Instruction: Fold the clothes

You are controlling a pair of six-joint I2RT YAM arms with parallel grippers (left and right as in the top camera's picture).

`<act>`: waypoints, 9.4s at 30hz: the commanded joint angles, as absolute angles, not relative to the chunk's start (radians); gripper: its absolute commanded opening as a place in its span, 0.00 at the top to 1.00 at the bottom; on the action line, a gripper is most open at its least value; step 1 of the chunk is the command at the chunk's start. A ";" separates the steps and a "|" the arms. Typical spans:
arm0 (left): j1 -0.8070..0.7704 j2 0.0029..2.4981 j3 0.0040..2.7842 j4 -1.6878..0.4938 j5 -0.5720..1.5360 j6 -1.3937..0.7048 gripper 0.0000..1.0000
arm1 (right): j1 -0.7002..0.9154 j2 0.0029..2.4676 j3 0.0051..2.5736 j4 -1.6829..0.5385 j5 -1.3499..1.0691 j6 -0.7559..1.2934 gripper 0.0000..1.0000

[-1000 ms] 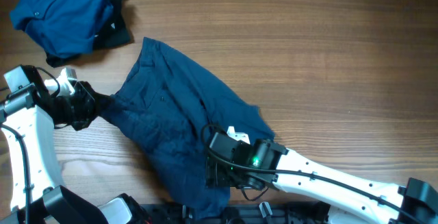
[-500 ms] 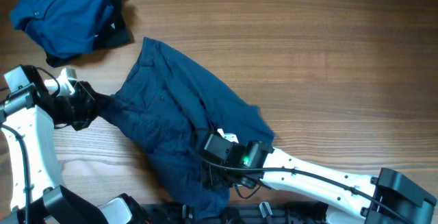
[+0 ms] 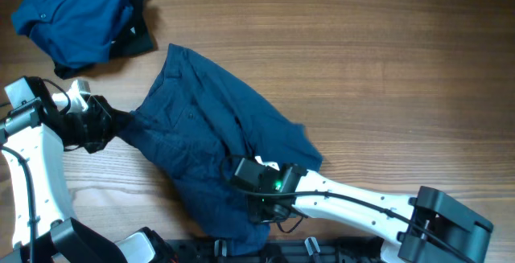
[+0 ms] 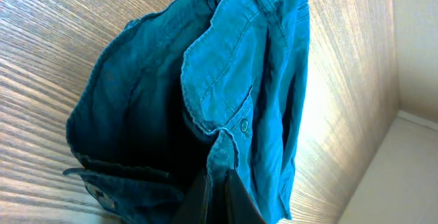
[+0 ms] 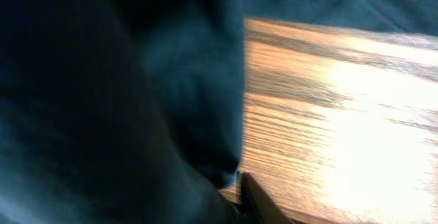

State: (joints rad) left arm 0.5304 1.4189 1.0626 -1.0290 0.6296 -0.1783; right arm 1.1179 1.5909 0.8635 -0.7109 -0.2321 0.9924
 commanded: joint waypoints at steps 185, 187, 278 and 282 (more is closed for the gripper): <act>0.534 0.904 1.074 -0.670 0.974 -0.637 0.96 | 0.979 1.464 0.391 0.250 -0.389 1.435 0.21; 0.534 0.904 1.074 -0.670 0.974 -0.637 0.96 | 0.979 1.478 0.392 0.254 -0.387 1.444 0.22; 0.534 0.730 1.114 -0.609 1.243 -0.752 0.96 | 0.714 0.899 1.127 -0.637 0.019 0.732 0.96; 0.534 0.711 1.139 -0.609 1.242 -0.808 0.96 | 0.714 0.897 1.210 -0.719 0.063 0.730 0.96</act>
State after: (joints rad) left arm 0.5304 0.7307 1.0904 -0.6197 1.2072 -0.7441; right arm 0.7181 0.9085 1.1339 -0.6914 -0.0296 0.7643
